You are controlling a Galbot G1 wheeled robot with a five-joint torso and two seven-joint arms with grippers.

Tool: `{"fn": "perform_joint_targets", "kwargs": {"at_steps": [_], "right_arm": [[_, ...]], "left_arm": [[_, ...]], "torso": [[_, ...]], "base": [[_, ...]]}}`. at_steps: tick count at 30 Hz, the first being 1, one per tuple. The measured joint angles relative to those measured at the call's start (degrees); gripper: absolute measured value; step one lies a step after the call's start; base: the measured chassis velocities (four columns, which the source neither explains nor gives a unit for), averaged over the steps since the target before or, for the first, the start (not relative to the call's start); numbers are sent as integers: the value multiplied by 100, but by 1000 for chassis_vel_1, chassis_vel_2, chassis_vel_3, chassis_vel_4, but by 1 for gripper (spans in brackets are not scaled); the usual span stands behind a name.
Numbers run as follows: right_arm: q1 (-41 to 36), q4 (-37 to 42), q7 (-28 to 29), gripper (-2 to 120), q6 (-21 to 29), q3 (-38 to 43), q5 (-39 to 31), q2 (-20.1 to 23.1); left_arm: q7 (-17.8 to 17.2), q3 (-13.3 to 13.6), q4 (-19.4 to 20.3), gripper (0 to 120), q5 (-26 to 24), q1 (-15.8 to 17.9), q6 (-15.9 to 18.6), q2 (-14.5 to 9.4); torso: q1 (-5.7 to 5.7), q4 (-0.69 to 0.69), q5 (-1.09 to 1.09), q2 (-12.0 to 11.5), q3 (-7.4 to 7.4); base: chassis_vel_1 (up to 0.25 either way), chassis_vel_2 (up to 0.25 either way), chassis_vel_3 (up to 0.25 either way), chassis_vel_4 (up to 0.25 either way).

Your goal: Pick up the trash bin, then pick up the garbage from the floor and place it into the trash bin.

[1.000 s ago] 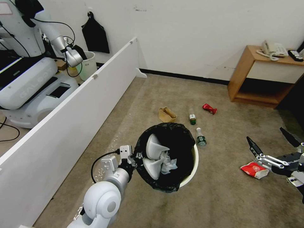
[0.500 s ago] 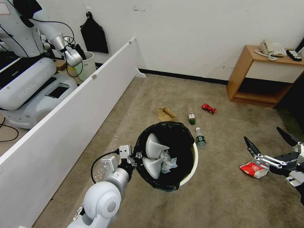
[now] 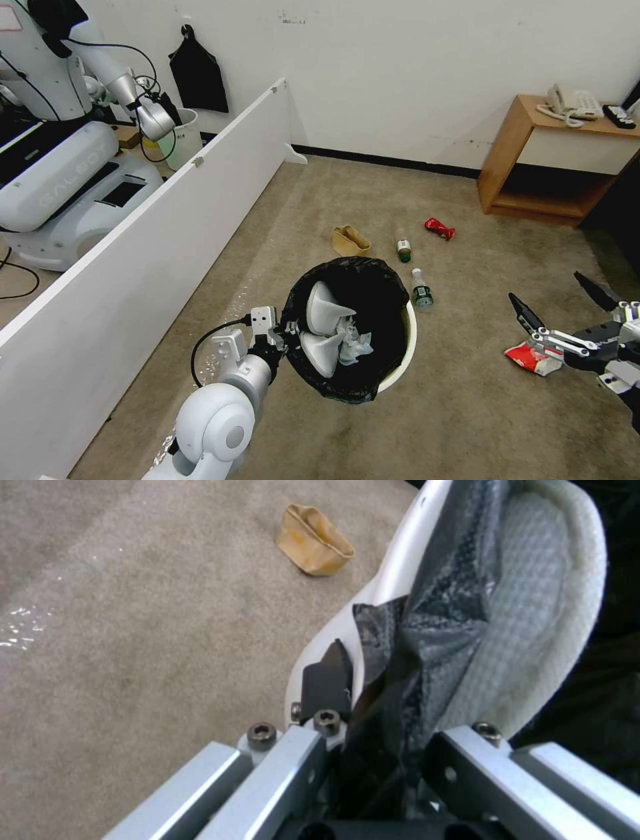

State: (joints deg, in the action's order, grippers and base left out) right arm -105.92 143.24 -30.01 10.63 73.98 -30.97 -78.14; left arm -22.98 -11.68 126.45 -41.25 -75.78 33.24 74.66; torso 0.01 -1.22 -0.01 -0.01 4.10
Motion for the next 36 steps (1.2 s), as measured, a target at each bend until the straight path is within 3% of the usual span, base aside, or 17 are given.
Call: {"fn": "perform_joint_targets", "kwargs": {"at_steps": [24,36], "right_arm": [[32,0,-67,100,-10,9,-9,-76],[40,0,-141,100,-48,-17,-34,-84]], "left_arm": [[-23,-25,-13,1,-42,36,-42,-42],[-24,-24,-29,1,-46,30,-50,-42]], "torso": [[0,0,0,0,-1],[1,0,0,1,0]], "base": [[-5,9,5,-3],[-91,94,91,-94]]}}
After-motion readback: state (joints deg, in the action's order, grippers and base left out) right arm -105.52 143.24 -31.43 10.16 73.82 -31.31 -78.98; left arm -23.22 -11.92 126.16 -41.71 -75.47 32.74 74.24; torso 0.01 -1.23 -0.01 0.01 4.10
